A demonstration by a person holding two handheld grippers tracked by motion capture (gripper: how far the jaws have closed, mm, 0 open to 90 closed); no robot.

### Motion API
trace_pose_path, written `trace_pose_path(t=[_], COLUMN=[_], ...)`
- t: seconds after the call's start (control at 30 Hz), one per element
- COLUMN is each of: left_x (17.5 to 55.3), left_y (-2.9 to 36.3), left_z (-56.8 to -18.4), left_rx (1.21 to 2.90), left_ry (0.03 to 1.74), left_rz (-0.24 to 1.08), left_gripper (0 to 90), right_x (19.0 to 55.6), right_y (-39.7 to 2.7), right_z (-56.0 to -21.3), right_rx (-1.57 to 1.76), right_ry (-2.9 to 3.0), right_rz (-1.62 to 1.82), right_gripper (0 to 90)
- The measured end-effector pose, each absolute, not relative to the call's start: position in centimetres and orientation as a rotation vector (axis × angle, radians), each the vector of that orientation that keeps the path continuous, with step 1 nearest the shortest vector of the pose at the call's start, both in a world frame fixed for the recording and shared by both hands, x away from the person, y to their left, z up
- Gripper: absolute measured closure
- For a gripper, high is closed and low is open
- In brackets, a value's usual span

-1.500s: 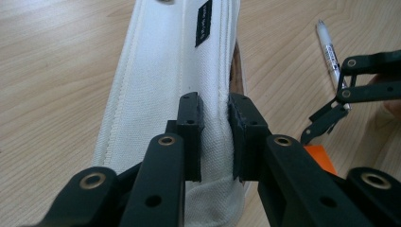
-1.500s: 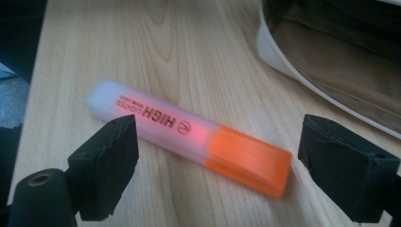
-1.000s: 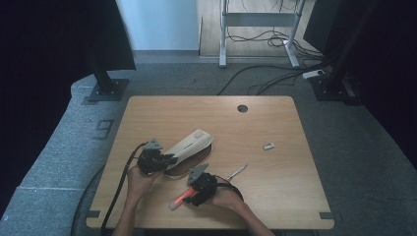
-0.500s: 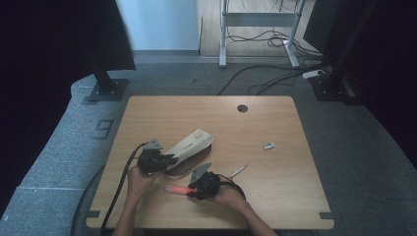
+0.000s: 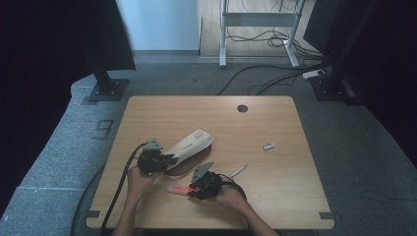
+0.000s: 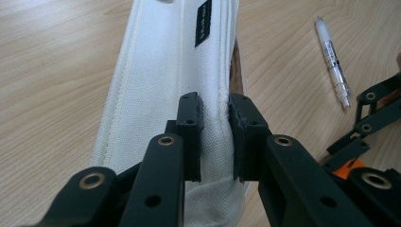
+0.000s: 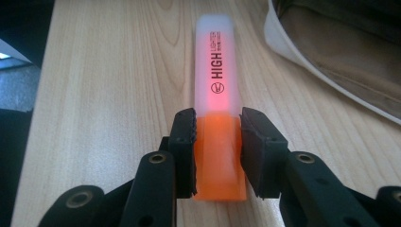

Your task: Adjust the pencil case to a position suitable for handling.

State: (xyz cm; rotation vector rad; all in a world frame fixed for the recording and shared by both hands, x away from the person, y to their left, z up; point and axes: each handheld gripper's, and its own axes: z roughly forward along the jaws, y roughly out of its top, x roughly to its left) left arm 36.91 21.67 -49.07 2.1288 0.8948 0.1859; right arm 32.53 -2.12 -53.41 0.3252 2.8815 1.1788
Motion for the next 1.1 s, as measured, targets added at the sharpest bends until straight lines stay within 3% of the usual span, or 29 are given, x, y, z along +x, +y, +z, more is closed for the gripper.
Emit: trace_pose_path(t=[1.1], left_x=[36.7], left_y=[21.8], left_z=[-48.7], left_rx=[2.095], left_ry=[0.894], left_rz=[0.22], left_gripper=[77.2], right_x=[33.8], right_y=[-5.8], right_z=[-50.1], right_rx=[0.449], right_ry=[2.757], right_rz=[1.281], right_gripper=[65.9])
